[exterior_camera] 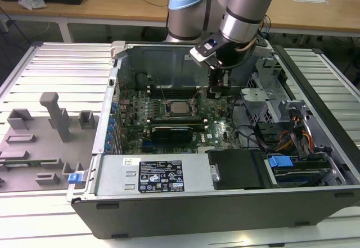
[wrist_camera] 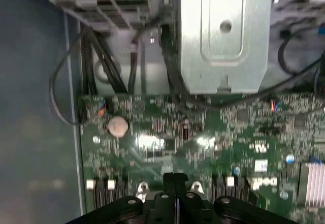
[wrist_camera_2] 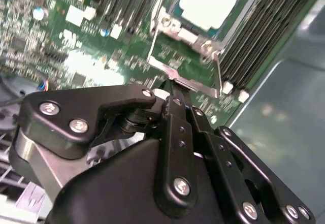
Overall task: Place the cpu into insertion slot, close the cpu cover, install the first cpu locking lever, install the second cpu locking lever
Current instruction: 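Close the cpu cover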
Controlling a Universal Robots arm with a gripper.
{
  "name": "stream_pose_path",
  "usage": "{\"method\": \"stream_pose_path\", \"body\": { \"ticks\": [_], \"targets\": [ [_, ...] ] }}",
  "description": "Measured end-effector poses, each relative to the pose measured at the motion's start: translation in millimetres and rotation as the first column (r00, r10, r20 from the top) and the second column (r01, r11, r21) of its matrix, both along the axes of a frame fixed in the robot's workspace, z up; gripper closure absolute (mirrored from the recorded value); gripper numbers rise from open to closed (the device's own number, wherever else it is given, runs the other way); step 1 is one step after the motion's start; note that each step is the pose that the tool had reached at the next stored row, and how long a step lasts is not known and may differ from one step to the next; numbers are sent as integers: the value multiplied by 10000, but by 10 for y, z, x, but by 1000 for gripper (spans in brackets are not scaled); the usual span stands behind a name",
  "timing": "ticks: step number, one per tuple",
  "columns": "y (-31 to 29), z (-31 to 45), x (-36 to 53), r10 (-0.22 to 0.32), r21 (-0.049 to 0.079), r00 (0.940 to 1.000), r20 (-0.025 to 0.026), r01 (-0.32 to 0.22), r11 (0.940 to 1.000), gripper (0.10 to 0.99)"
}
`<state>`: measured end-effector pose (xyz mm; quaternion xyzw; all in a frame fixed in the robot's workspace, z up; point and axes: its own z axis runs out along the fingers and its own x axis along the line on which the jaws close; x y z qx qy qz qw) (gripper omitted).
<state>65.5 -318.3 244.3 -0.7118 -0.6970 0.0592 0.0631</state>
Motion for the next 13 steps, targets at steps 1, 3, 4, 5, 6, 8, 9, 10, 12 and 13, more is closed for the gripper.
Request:
{"method": "stream_pose_path", "body": {
  "ticks": [1,3,4,5,6,8,9,10,12,13],
  "targets": [
    [0,-1,1,0,0,9999,-143,0,10000,980],
    [0,-3,2,1,1,9992,-389,-1,10000,980],
    [0,-2,2,0,-1,9992,-404,0,10000,980],
    [0,-3,2,0,0,9992,-405,0,10000,980],
    [0,-3,2,-1,0,9992,-406,1,10000,980],
    [1,-4,-5,0,2,9992,-406,0,10000,980],
    [1,-4,-16,1,3,9992,-406,-1,10000,980],
    [0,-3,-33,0,1,9992,-405,0,10000,980],
    [0,-3,-76,0,1,9992,-399,0,10000,980],
    [0,-3,-104,2,0,9992,-395,-2,10000,980]
  ]
}}
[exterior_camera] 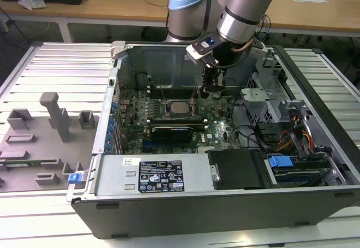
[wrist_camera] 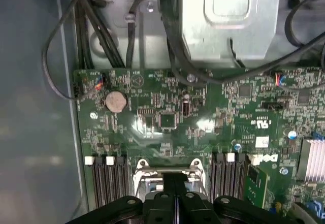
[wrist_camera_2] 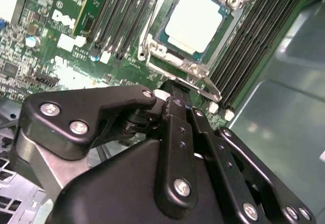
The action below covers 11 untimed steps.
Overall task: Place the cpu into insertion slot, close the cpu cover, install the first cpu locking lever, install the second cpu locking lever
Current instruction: 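Close the cpu cover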
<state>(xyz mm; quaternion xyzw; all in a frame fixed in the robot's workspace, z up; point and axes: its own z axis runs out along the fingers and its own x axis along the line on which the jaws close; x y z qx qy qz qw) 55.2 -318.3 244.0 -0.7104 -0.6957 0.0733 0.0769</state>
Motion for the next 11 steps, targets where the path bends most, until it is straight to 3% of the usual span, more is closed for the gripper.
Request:
{"method": "stream_pose_path", "body": {
  "ticks": [8,11],
  "targets": [
    [0,0,-184,-1,1,10000,49,1,10000,980],
    [0,0,-221,-2,0,10000,98,2,10000,980]
  ]
}}
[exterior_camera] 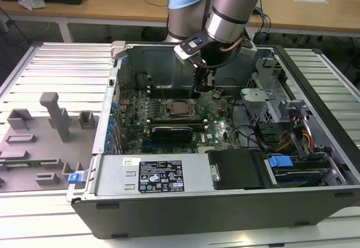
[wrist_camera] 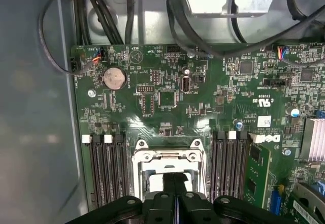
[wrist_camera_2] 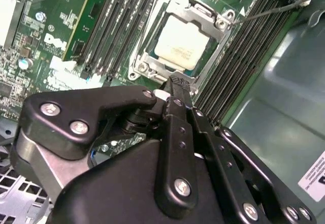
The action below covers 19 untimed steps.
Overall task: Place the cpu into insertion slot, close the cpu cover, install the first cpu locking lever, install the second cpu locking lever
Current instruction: 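Close the cpu cover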
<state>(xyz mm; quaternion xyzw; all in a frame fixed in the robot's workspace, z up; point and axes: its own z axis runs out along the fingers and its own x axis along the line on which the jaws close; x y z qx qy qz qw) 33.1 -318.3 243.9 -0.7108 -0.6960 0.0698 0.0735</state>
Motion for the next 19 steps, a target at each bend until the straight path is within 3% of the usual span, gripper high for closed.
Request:
{"method": "stream_pose_path", "body": {
  "ticks": [1,6,10,11,12,13,18,19],
  "targets": [
    [0,0,-7,0,0,10000,15,0,10000,980],
    [0,-1,-94,15,-1,9998,191,-15,10000,980],
    [0,-6,-132,31,11,9997,243,-31,10000,980],
    [0,-14,-139,60,49,9995,306,-61,10000,980],
    [0,-18,-146,102,68,9991,416,-105,9999,980],
    [0,-21,-151,132,78,9987,488,-136,9999,980],
    [-1,-33,-176,254,121,9966,784,-264,9996,980],
    [-1,-37,-183,283,129,9959,865,-295,9995,980]
  ]
}}
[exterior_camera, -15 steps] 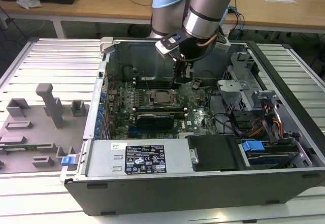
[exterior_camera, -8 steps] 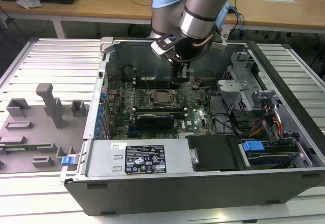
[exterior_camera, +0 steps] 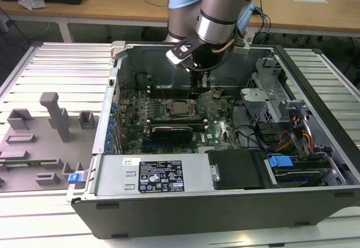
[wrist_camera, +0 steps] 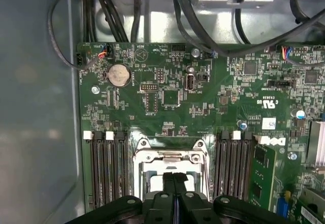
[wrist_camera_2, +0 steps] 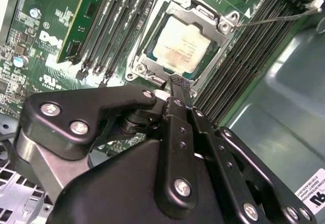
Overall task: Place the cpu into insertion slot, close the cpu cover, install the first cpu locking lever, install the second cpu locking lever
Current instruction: 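Close the cpu cover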
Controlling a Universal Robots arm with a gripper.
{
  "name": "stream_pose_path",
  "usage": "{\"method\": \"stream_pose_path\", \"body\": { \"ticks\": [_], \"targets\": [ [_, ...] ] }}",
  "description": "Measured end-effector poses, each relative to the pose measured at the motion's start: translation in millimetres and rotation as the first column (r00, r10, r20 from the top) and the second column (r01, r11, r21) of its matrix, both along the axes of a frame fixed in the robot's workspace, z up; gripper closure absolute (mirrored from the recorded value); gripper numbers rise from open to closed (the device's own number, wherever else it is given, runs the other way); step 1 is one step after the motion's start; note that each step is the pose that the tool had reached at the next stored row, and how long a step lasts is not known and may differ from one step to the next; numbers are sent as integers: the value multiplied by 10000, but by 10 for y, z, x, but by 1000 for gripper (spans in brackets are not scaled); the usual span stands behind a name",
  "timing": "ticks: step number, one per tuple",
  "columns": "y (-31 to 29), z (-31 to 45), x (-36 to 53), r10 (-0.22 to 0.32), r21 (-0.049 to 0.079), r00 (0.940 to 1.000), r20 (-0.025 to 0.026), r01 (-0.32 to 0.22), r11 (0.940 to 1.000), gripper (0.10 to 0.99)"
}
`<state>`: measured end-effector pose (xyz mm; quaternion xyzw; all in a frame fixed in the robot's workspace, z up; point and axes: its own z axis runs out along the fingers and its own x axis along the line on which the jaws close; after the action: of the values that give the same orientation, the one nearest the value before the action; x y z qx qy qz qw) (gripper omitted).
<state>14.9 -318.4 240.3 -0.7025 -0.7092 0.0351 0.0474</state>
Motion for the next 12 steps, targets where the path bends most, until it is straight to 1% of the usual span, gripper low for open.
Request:
{"method": "stream_pose_path", "body": {
  "ticks": [1,2,3,5,7,8,9,10,11,12],
  "targets": [
    [0,-3,-5,21,8,10000,66,-22,10000,980],
    [0,-6,-11,46,16,9999,146,-46,10000,980],
    [0,-8,-15,62,21,9998,206,-63,10000,980],
    [-2,-12,-26,106,31,9993,366,-107,9999,980],
    [-4,-17,-38,146,40,9984,537,-149,9999,980],
    [-26,-31,-67,208,68,9964,816,-214,9997,980],
    [-48,-39,-81,224,81,9958,888,-232,9997,980],
    [-108,-77,-187,244,154,9940,1065,-262,9995,980],
    [-111,-84,-232,246,157,9937,1096,-264,9995,980],
    [-112,-88,-267,245,156,9935,1114,-264,9995,980]
  ]
}}
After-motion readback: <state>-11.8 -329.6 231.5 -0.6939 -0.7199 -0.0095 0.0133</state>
